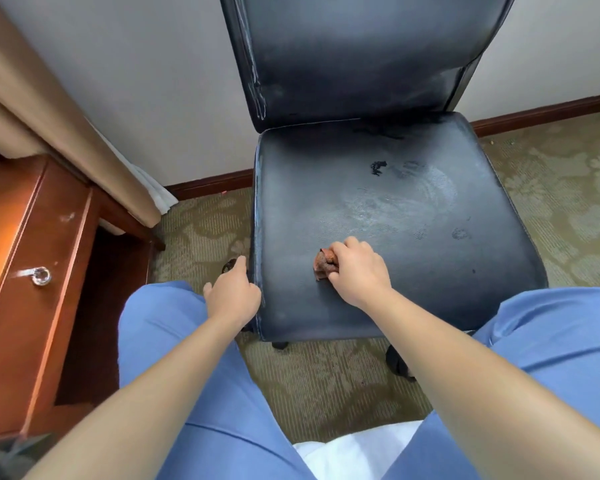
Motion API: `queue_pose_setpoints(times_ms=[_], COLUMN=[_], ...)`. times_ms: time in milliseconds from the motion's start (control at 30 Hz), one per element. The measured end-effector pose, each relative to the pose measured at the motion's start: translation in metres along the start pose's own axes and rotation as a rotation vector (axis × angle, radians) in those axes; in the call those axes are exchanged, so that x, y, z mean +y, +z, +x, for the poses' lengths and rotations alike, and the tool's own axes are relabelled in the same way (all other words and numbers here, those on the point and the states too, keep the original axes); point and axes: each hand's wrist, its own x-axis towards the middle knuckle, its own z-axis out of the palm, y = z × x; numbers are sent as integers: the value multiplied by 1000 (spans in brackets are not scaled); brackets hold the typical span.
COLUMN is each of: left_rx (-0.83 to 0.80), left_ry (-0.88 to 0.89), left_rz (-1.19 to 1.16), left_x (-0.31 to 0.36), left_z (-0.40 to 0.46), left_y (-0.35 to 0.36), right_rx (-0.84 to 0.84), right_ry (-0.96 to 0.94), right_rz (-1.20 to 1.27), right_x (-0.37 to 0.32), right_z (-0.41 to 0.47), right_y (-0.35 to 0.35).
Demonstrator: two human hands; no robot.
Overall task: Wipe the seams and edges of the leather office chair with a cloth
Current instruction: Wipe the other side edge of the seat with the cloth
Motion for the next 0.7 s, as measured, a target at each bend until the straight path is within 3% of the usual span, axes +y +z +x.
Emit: queue_pose_setpoints(times_ms=[167,300,700], left_rx=[-77,-106,-62], left_ry=[-46,-69,-245], left_rz=[-367,-496,-999], left_x=[-7,-10,-9], left_z=[-4,-7,-36], left_y=[2,7,41], right_rx=[-34,-35,-23], right_ry=[-73,-104,21], right_rz=[-15,-50,-13], right_x=[-18,-24,-18], right_z=[-8,-13,-48], right_y=[7,11,16])
